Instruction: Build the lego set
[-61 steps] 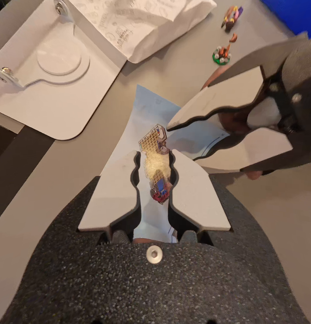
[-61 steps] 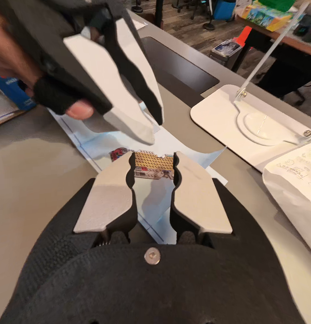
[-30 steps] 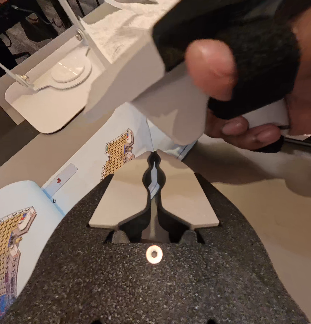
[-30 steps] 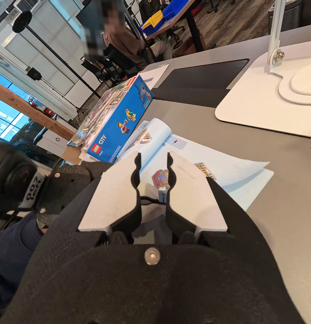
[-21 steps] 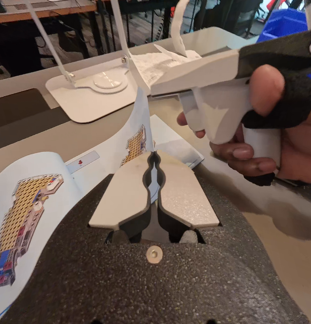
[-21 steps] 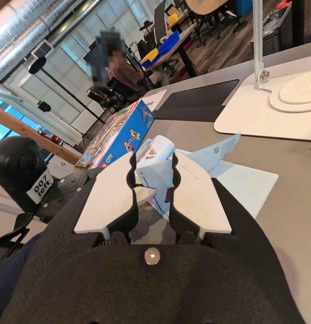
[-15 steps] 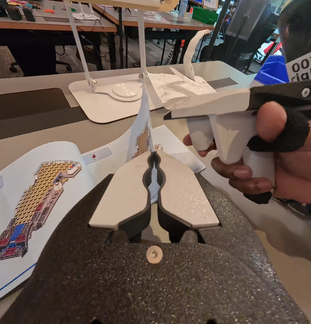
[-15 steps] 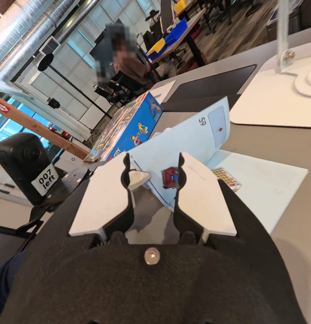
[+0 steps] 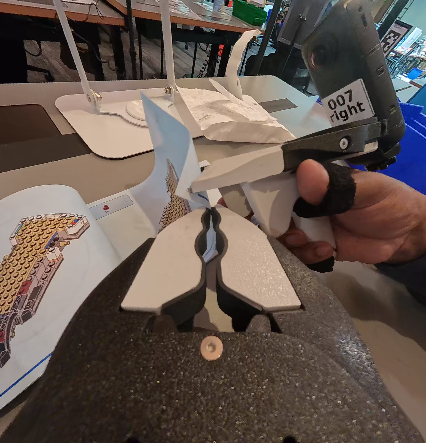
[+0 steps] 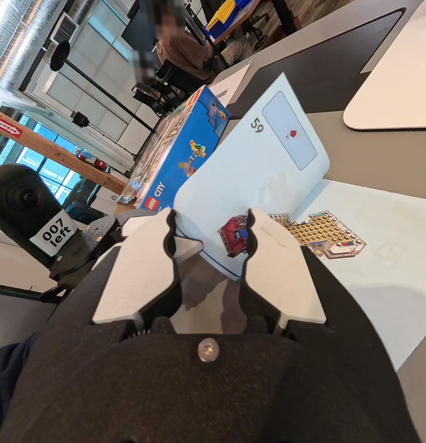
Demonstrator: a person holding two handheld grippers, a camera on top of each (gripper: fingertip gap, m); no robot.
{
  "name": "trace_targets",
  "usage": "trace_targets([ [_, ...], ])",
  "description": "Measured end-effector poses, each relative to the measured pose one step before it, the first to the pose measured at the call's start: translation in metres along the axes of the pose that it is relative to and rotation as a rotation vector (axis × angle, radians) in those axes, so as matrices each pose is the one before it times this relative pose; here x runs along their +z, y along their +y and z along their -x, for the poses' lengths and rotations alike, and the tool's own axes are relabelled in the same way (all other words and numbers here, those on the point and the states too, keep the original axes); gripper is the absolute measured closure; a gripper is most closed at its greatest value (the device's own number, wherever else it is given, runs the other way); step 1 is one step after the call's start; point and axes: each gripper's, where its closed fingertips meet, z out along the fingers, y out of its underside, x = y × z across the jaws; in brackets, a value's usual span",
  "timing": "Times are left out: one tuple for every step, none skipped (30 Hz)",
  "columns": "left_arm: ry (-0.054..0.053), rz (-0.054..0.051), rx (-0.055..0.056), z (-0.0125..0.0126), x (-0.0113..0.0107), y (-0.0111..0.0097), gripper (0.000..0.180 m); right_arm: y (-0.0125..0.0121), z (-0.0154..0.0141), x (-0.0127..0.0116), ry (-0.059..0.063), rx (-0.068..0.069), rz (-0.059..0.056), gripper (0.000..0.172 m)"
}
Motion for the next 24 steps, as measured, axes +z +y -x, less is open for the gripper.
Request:
trace_targets([
  [0.0077, 0.007, 0.0023, -0.00074, 0.00044, 0.00106, 0.178, 0.00101, 0.00031, 0.00043, -0.0029, -0.001, 0.0055, 0.118],
  [0.0076, 0.0111, 0.0041, -0.0006, 0.0004, 0.00137, 0.176, 0.00086, 0.00048, 0.00045, -0.0046, -0.0026, 0.0049, 0.122],
  [0.0002, 0.0118, 0.0051, 0.00057, 0.00014, 0.00106, 0.172, 0.00049, 0.00044, 0.00009, -0.0038, -0.0023, 0.0026, 0.126],
  [-0.0024, 0.01, 0.0057, 0.00114, -0.00035, 0.0008, 0.169, 0.00005, 0.00029, -0.00021, -0.0033, -0.0017, -0.0001, 0.131],
  [-0.0015, 0.0096, 0.0038, 0.0013, -0.00049, 0.00061, 0.165, -0.00033, 0.00038, -0.00054, -0.0048, -0.0015, -0.0023, 0.136],
  [0.0031, 0.0055, 0.0011, 0.00118, -0.001, -0.00018, 0.163, -0.00053, 0.00035, -0.00067, -0.0049, -0.0018, -0.0016, 0.14],
  [0.0037, -0.0002, -0.0033, 0.00143, -0.00142, -0.00093, 0.161, -0.00023, 0.00004, -0.00072, -0.0037, -0.0028, 0.0006, 0.142],
  [0.0006, -0.0042, -0.0076, 0.00201, -0.00168, -0.00145, 0.16, -0.00015, -0.0006, -0.00067, -0.0002, -0.0046, 0.0021, 0.143],
  [0.0023, -0.0024, -0.0101, 0.00191, -0.00145, -0.00082, 0.16, 0.00014, -0.00159, -0.00064, 0.0069, -0.005, 0.0038, 0.143],
  [0.0084, -0.0002, -0.0114, 0.00111, -0.00082, -0.00027, 0.16, 0.00002, -0.00198, -0.00053, 0.0093, -0.0056, 0.0034, 0.144],
  [0.0093, 0.0008, -0.0139, 0.00071, -0.00005, 0.00049, 0.16, 0.00001, -0.00155, -0.00039, 0.008, -0.0061, 0.0023, 0.145],
  [0.0075, 0.002, -0.0135, 0.00042, 0.00064, 0.0011, 0.16, 0.00046, -0.00164, -0.00023, 0.0099, -0.0052, 0.0049, 0.144],
  [0.0038, 0.0032, -0.0073, 0.00015, 0.00117, 0.00135, 0.16, 0.00108, -0.00208, 0.00027, 0.0141, -0.0059, 0.0087, 0.143],
  [-0.0011, 0.0071, -0.0001, 0.00002, 0.00149, 0.00202, 0.16, 0.0012, -0.00206, 0.00013, 0.0157, -0.0093, 0.0095, 0.141],
  [-0.0032, 0.0094, 0.0052, -0.00027, 0.00148, 0.00186, 0.16, 0.00123, -0.00198, 0.00008, 0.0166, -0.0103, 0.0088, 0.14],
  [-0.0029, 0.0051, 0.0087, -0.0007, 0.00102, 0.0008, 0.16, 0.00193, -0.0027, 0.00013, 0.0222, -0.0075, 0.0142, 0.138],
  [-0.0046, -0.0002, 0.0086, -0.0004, 0.0003, -0.00022, 0.16, 0.00242, -0.00354, 0.00011, 0.0269, -0.0067, 0.0196, 0.133],
  [-0.0066, -0.0021, 0.0053, 0.00037, -0.00026, -0.00073, 0.16, 0.00209, -0.00347, -0.00029, 0.0256, -0.0084, 0.0175, 0.129],
  [-0.0076, -0.0015, 0.0019, 0.00111, -0.00056, -0.00102, 0.16, 0.00159, -0.00352, -0.00074, 0.0247, -0.0066, 0.0137, 0.128],
  [-0.0066, -0.0031, -0.0012, 0.00141, -0.00088, -0.0011, 0.16, 0.00118, -0.00341, -0.00105, 0.0228, -0.0028, 0.0108, 0.127],
  [-0.0036, -0.0043, -0.0039, 0.00138, -0.001, -0.00133, 0.161, 0.00052, -0.00268, -0.00145, 0.0173, -0.0003, 0.0063, 0.126],
  [-0.0046, -0.0023, -0.0061, 0.00171, -0.00097, -0.00091, 0.16, 0.00026, -0.00245, -0.00182, 0.0144, 0.0027, 0.0032, 0.125],
  [-0.0055, 0.0012, -0.0058, 0.0018, -0.00064, -0.00037, 0.161, 0.00029, -0.00201, -0.00188, 0.0121, 0.0033, 0.0016, 0.124],
  [-0.0056, 0.0043, -0.004, 0.00199, -0.00024, -0.00017, 0.161, 0.00014, -0.00116, -0.00177, 0.0066, 0.0008, -0.0007, 0.124],
])
